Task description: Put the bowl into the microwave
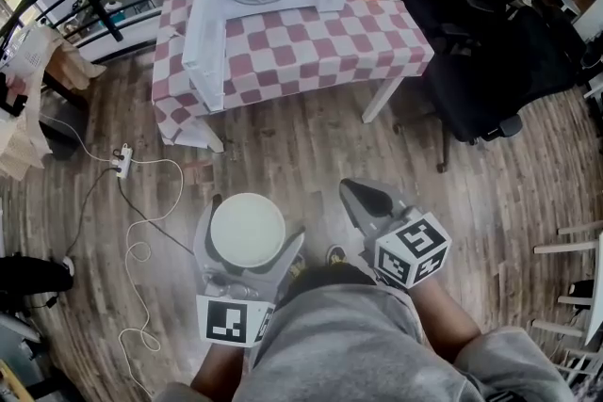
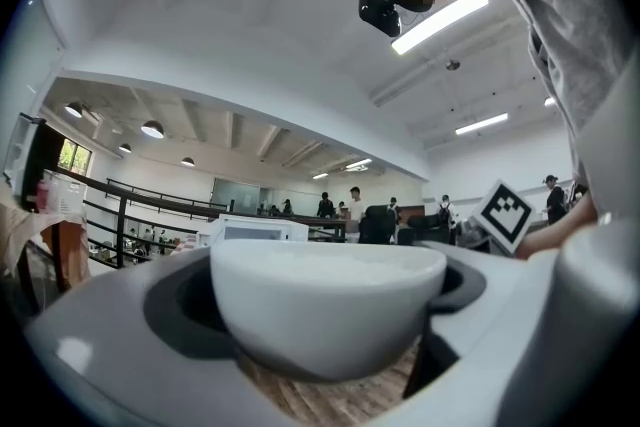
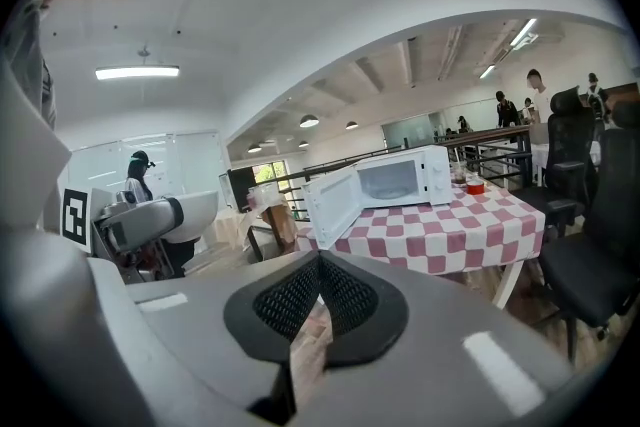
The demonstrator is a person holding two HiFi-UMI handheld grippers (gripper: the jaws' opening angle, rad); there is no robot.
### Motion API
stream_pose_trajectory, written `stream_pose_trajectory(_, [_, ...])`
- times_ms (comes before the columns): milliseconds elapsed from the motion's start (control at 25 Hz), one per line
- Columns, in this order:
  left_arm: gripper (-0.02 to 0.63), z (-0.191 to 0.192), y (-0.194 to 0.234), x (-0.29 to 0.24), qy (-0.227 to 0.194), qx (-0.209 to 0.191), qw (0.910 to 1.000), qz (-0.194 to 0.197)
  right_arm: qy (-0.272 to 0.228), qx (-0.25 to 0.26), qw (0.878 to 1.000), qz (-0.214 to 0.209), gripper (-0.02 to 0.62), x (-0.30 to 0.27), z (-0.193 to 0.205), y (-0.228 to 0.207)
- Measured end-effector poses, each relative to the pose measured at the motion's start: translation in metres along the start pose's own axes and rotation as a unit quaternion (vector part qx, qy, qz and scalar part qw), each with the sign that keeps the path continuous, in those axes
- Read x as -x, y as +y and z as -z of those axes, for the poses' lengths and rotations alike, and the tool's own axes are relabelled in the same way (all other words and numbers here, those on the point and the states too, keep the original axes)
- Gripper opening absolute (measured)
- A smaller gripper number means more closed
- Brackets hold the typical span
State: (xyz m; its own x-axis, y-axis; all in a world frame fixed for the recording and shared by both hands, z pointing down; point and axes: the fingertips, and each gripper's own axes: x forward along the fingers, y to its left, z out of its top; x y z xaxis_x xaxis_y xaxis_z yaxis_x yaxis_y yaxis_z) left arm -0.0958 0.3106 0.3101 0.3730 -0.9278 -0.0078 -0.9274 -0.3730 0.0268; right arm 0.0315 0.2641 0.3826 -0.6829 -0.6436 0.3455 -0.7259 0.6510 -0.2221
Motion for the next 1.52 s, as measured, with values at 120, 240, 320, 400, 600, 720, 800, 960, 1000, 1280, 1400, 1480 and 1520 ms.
stream_pose_trajectory(120, [0.537, 0.0, 0.007, 0.004, -0.001, 0.0, 1.0, 0.002, 0.004, 0.003, 1.0, 0.0, -0.005, -0.005, 0.0, 0.006])
stream_pose_trajectory(240, [0.538, 0.001, 0.013, 0.005, 0.0, 0.002, 1.0, 0.002, 0.004, 0.005, 1.0, 0.003, -0.005, -0.007, -0.002, 0.009])
stream_pose_trajectory(320, [0.538, 0.001, 0.015, 0.006, 0.0, 0.005, 1.0, 0.0, 0.005, 0.006, 1.0, 0.005, -0.005, -0.006, -0.003, 0.009])
stream_pose_trajectory(400, [0.538, 0.002, 0.016, 0.007, -0.001, 0.009, 1.0, -0.001, 0.007, 0.008, 1.0, 0.007, -0.005, -0.006, -0.003, 0.009])
stream_pose_trajectory(600, [0.538, 0.005, 0.012, 0.004, 0.0, 0.01, 0.9999, 0.006, 0.008, 0.007, 1.0, 0.01, -0.005, -0.005, -0.001, 0.008])
stream_pose_trajectory(720, [0.538, 0.004, 0.012, 0.001, -0.001, 0.009, 0.9999, 0.008, 0.008, 0.009, 1.0, 0.012, -0.005, -0.005, -0.002, 0.006])
stream_pose_trajectory(800, [0.538, 0.003, 0.013, -0.001, -0.002, 0.01, 0.9999, 0.007, 0.007, 0.008, 1.0, 0.012, -0.005, -0.006, -0.004, 0.004])
stream_pose_trajectory(960, [0.537, 0.0, 0.013, -0.006, -0.002, 0.008, 1.0, 0.005, 0.007, 0.005, 1.0, 0.008, -0.005, -0.009, -0.006, 0.001])
stream_pose_trajectory(1000, [0.537, 0.0, 0.013, -0.007, -0.001, 0.007, 1.0, 0.005, 0.008, 0.005, 1.0, 0.006, -0.005, -0.01, -0.007, 0.0])
stream_pose_trajectory(1280, [0.537, 0.0, 0.014, -0.026, 0.001, 0.004, 1.0, 0.002, 0.01, 0.007, 1.0, -0.004, -0.005, -0.02, -0.012, -0.015])
stream_pose_trajectory(1400, [0.538, 0.002, 0.013, -0.04, 0.004, 0.004, 1.0, 0.0, 0.009, 0.005, 1.0, -0.006, -0.005, -0.025, -0.016, -0.028])
stream_pose_trajectory(1480, [0.537, 0.003, 0.012, -0.05, 0.006, 0.002, 1.0, -0.001, 0.008, 0.004, 1.0, -0.009, -0.005, -0.028, -0.019, -0.036])
stream_pose_trajectory(1520, [0.537, 0.003, 0.011, -0.055, 0.006, 0.0, 1.0, -0.001, 0.008, 0.003, 1.0, -0.011, -0.005, -0.029, -0.02, -0.041])
